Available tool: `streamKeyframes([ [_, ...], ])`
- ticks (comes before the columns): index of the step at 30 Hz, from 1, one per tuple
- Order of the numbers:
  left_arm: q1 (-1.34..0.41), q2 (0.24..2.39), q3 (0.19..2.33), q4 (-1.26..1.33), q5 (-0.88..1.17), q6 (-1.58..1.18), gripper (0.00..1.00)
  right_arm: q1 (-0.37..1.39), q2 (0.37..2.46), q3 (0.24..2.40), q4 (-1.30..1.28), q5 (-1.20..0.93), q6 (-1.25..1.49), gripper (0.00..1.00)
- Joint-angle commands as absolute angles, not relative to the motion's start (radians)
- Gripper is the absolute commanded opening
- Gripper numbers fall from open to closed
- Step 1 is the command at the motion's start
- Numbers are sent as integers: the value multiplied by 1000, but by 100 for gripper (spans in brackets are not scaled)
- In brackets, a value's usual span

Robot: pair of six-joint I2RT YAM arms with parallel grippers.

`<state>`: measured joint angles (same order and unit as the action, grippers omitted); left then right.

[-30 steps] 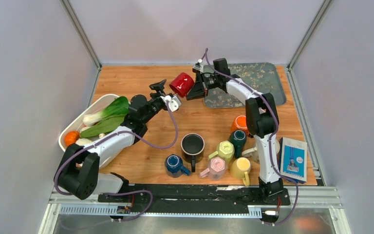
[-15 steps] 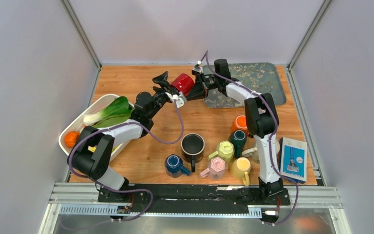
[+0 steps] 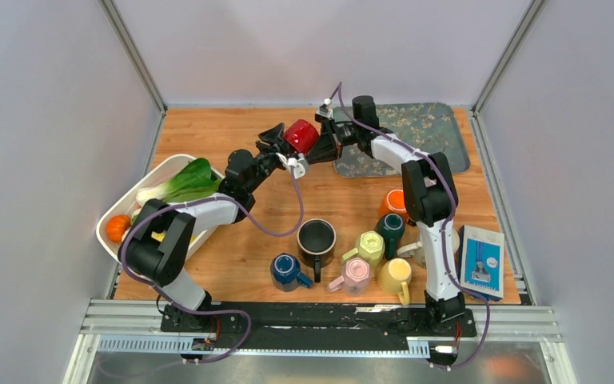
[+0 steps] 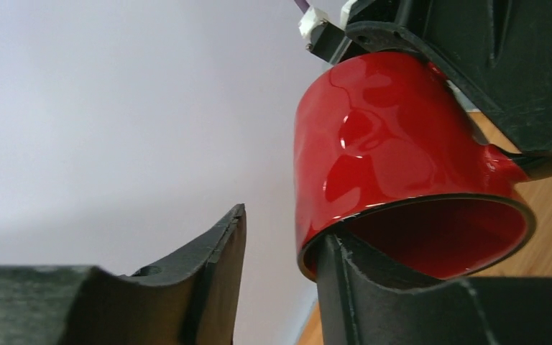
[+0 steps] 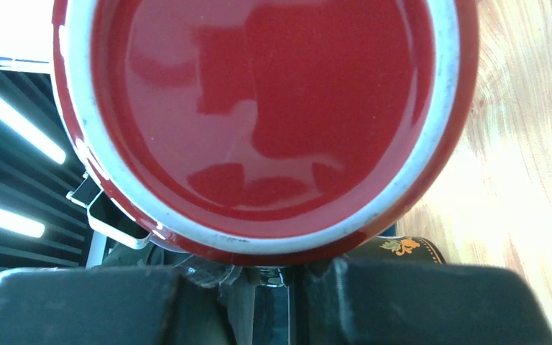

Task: Turn the mug right side up
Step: Turn over the cup at the center of the board.

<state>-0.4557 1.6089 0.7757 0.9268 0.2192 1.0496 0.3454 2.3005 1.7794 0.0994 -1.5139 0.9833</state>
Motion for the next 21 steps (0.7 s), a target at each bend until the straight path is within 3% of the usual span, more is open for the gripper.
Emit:
streamKeyframes([
  [1, -446, 1616, 822, 1017, 246, 1053, 53, 352, 2256, 1825, 136, -1678, 987, 0],
  [6, -443, 1663, 823, 1088, 226, 1097, 51, 351, 2255, 1823, 123, -1678, 985, 0],
  [13, -439, 1654, 823, 1088, 222, 1042, 23, 351, 2263, 1830, 114, -1678, 976, 2],
  [16, -439, 1613, 839, 1007, 200, 959, 3, 351, 2270, 1836, 118, -1677, 973, 17],
  [19, -440, 1550, 853, 893, 179, 871, 0, 339, 2274, 1862, 140, -1666, 970, 33],
  [21, -440, 1504, 870, 781, 167, 807, 0, 321, 2276, 1906, 159, -1628, 970, 55],
])
